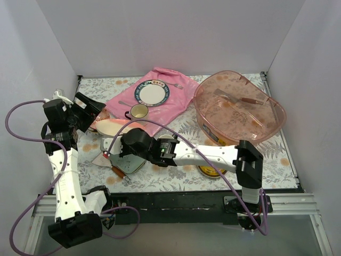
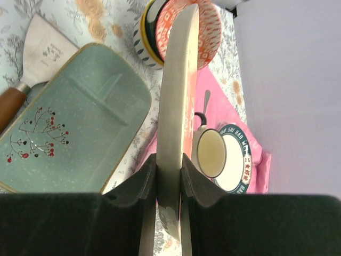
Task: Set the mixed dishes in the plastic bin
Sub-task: Place the plate in the plastic bin.
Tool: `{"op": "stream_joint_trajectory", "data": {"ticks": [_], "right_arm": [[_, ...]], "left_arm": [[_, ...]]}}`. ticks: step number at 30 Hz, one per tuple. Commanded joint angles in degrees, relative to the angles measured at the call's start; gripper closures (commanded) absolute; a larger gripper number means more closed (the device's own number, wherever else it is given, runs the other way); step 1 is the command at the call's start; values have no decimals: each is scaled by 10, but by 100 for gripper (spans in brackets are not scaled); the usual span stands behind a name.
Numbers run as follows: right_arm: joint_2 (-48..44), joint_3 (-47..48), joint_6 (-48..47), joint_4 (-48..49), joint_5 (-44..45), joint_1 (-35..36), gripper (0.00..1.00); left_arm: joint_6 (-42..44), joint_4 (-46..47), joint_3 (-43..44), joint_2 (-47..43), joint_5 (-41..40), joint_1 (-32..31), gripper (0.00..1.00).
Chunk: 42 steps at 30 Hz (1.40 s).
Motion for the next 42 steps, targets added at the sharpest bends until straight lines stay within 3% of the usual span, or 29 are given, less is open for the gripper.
{"op": "stream_joint_trajectory", "data": {"ticks": [1, 8, 13, 19, 20, 23, 28, 36, 42], "right_arm": [[-77, 106, -9, -21, -20, -26, 99], [-133, 169, -80, -187, -107, -72, 99], [-174, 213, -117, -295, -148, -119, 99], [-251, 189, -146, -361, -182, -240, 99], [-268, 173, -155, -370, -193, -258, 99], [-304, 145, -180, -398, -206, -320, 99], [-339, 91, -218, -398, -209, -426, 99], [-358, -3, -261, -365, -339, -620, 99], [-350, -92, -290, -306, -371, -683, 99]], "left_arm": [[21, -34, 51, 9, -38, 0, 16], [32, -39, 111, 26, -68, -2, 12], [46, -20, 101, 20, -51, -2, 12], [72, 54, -11, -28, 47, -2, 11], [73, 79, -26, -43, 65, -2, 5], [80, 117, -85, -62, 113, -3, 5], [90, 164, -161, -66, 179, -3, 4], [100, 218, -251, -92, 205, -3, 2], [88, 263, -308, -109, 213, -3, 2]]}}
